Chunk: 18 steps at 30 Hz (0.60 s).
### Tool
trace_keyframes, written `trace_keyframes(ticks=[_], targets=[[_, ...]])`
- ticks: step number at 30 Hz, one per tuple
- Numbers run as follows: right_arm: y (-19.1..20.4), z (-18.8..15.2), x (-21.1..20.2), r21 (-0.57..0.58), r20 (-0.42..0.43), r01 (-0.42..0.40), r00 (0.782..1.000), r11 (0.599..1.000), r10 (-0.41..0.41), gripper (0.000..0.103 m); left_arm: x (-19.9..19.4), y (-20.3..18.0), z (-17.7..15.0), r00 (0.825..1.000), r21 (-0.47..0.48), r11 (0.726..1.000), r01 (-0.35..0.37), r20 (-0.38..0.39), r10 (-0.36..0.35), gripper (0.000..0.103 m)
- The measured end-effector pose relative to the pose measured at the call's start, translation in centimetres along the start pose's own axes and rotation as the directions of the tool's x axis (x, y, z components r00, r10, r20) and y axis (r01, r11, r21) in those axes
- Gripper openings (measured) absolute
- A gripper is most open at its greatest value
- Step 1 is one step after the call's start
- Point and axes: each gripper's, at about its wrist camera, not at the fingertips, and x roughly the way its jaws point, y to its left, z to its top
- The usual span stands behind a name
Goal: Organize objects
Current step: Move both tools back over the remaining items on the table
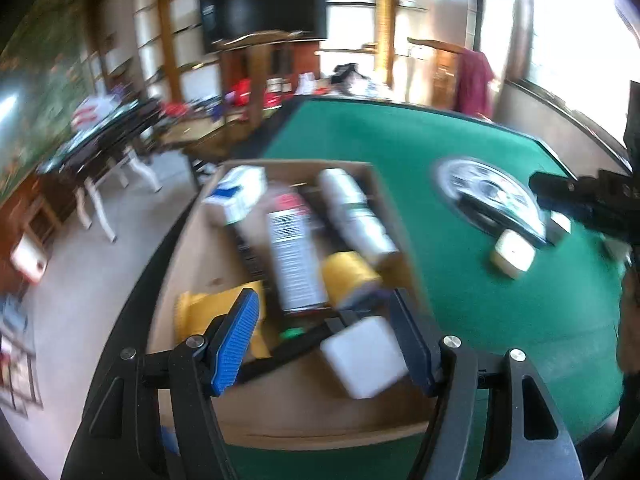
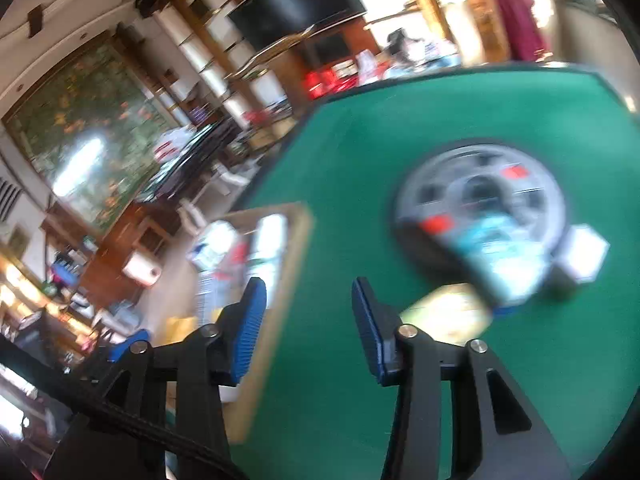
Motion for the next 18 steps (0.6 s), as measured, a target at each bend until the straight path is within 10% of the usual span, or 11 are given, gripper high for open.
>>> trace_keyframes(ticks=[8, 18], targets=[[-13.0, 1.4, -4.5, 0.179, 0.161, 0.180, 0.965, 0.967, -0.209, 0.052, 2.7, -13.2, 2.1, 0.992, 0.299, 0.946, 0.127, -0.043, -0.119, 0.069], [-16.2, 1.9, -4.0, 0.348, 0.121, 0.040, 0.989, 0.937, -0.088, 0.054, 9.7, -20.3, 4.4, 0.989, 0.395, 0.912, 0.110, -0.135, -0.061, 0.071]])
